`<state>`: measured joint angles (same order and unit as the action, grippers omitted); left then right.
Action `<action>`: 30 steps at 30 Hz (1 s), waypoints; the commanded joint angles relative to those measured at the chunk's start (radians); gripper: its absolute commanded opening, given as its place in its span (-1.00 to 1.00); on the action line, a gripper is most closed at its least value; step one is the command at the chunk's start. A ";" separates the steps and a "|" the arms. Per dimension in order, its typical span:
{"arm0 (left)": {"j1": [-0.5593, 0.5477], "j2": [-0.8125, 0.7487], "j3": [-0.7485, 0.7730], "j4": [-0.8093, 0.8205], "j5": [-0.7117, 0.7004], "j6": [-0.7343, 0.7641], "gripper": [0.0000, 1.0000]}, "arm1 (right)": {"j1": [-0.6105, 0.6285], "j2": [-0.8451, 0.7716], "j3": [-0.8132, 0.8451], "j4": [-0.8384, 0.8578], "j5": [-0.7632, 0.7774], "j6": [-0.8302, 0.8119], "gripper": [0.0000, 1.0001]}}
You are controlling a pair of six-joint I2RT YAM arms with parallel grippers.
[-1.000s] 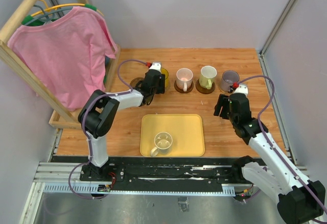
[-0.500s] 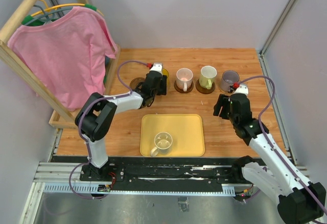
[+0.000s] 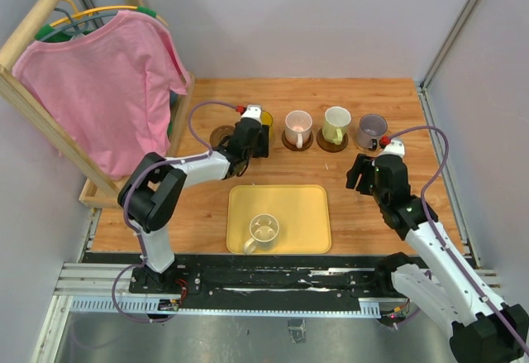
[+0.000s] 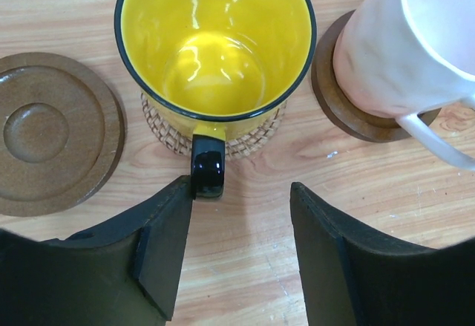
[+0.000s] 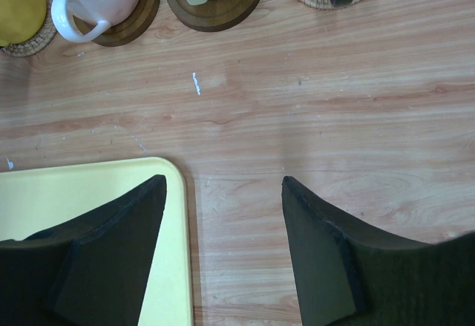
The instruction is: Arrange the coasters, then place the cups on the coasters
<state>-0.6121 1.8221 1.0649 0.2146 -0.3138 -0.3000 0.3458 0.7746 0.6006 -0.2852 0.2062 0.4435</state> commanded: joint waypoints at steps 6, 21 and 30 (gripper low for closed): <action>-0.012 -0.126 -0.073 -0.021 -0.016 -0.013 0.45 | -0.011 -0.019 -0.014 -0.012 -0.015 0.016 0.31; -0.095 -0.780 -0.361 -0.359 0.205 0.035 0.97 | -0.024 -0.004 0.021 -0.025 0.094 -0.003 0.44; -0.163 -1.044 -0.423 -0.508 0.307 -0.065 0.99 | -0.154 -0.060 0.055 -0.084 0.157 0.016 0.98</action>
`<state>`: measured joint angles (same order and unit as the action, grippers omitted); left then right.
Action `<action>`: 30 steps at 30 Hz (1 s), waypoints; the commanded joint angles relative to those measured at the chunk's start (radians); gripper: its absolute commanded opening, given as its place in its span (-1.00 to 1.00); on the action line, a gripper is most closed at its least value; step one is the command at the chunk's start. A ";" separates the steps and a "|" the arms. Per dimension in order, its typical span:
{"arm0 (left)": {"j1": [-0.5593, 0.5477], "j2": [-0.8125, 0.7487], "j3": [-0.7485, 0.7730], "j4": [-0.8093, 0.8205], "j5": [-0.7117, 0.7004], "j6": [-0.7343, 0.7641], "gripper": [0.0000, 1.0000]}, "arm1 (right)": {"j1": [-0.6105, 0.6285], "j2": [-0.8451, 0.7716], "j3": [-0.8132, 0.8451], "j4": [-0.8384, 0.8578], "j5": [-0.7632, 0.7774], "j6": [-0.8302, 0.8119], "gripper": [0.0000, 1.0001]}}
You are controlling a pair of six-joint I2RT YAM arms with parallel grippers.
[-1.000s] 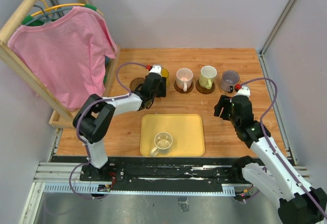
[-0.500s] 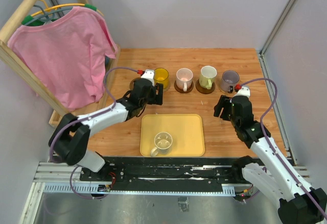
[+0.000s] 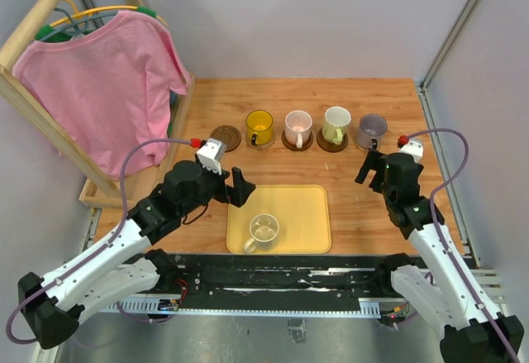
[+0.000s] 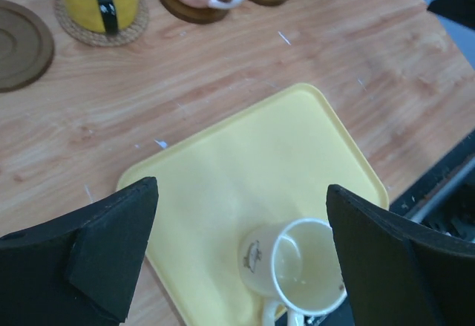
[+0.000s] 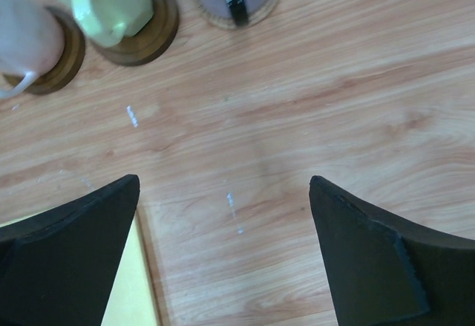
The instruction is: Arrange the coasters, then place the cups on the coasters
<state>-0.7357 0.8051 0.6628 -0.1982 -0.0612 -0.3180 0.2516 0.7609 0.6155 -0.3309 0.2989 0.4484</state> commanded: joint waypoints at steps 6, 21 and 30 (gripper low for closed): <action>-0.240 0.028 -0.035 -0.131 -0.083 -0.101 0.99 | -0.143 -0.105 0.048 -0.076 0.087 -0.005 0.97; -0.475 0.182 -0.017 -0.207 -0.244 -0.164 0.99 | -0.166 -0.165 0.028 -0.092 0.062 0.003 0.97; -0.491 0.152 -0.044 -0.202 -0.215 -0.172 0.99 | -0.167 -0.144 0.021 -0.081 0.016 0.020 0.96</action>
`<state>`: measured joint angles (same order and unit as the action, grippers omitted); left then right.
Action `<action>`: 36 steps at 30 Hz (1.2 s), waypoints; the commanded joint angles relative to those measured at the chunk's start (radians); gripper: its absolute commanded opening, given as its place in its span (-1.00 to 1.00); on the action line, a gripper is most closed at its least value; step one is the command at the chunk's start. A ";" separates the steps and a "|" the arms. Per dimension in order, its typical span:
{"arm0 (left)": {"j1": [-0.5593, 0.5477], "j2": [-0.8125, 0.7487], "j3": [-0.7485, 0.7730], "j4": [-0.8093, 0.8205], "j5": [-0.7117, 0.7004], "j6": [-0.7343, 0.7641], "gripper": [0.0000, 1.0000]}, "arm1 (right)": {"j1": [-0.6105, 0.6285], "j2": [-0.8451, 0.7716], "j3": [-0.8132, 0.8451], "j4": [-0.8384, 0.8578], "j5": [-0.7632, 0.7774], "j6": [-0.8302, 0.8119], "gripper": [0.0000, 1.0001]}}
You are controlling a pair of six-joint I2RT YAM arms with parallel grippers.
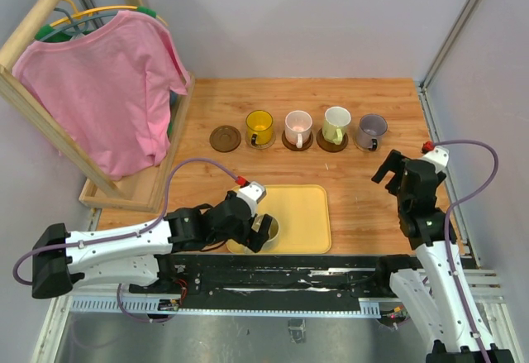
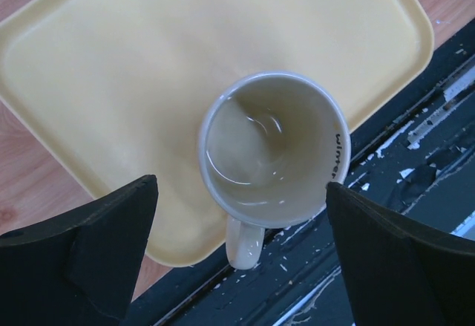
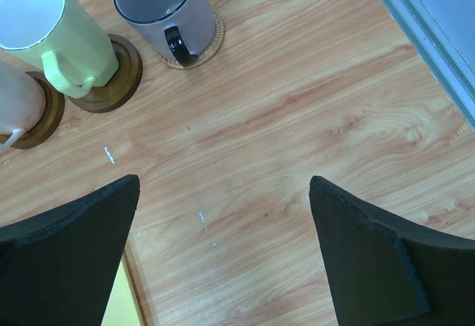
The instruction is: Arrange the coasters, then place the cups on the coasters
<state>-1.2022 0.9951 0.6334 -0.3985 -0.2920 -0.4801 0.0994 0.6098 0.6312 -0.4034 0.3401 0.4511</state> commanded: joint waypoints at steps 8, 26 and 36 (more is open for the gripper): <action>-0.027 -0.172 -0.029 0.029 -0.009 0.000 0.99 | -0.016 0.029 -0.014 0.005 -0.083 0.036 0.97; -0.028 -0.119 -0.075 -0.011 0.083 -0.021 0.98 | -0.015 0.053 -0.031 0.021 -0.132 0.049 0.97; -0.027 -0.044 -0.101 0.046 0.070 -0.010 0.76 | -0.015 0.073 -0.046 0.035 -0.153 0.060 0.97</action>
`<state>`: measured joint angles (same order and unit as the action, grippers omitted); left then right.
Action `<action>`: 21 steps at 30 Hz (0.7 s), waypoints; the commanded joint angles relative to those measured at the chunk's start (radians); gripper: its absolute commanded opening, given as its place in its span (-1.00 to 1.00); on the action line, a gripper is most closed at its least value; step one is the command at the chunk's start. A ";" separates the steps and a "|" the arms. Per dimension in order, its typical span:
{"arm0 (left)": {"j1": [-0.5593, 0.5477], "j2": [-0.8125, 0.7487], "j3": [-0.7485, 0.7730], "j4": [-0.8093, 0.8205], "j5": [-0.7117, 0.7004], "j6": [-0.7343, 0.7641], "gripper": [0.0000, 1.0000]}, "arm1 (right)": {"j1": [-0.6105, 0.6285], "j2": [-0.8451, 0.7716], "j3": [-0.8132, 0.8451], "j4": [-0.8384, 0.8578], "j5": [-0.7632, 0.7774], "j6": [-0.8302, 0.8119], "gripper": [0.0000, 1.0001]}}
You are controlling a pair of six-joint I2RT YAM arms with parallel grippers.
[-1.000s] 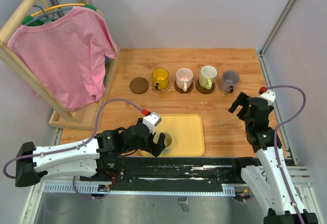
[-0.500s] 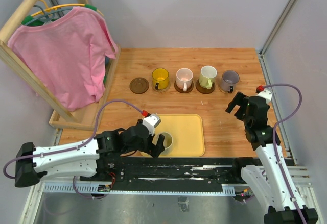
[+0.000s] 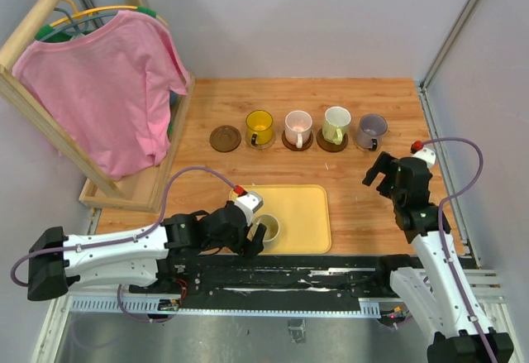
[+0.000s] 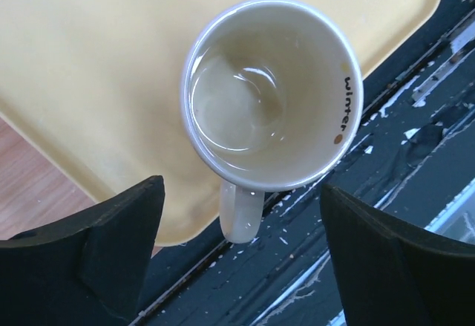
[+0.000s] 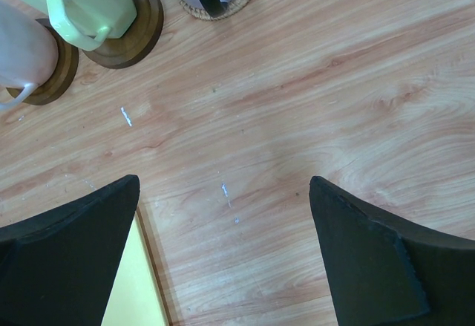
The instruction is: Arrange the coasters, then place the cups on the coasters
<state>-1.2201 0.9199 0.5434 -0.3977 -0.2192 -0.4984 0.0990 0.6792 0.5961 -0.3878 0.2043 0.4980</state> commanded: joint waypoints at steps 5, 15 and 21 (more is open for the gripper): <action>-0.009 0.081 -0.016 0.071 -0.004 0.029 0.55 | -0.015 0.013 -0.016 0.020 -0.021 0.014 0.97; -0.009 0.106 -0.037 0.095 0.014 0.037 -0.47 | -0.015 0.017 -0.034 0.035 -0.041 0.024 0.97; -0.009 0.111 -0.038 0.097 0.014 0.032 -0.99 | -0.015 0.023 -0.041 0.042 -0.058 0.030 0.97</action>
<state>-1.2247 1.0248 0.5140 -0.3191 -0.2077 -0.4648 0.0990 0.7017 0.5743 -0.3637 0.1642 0.5098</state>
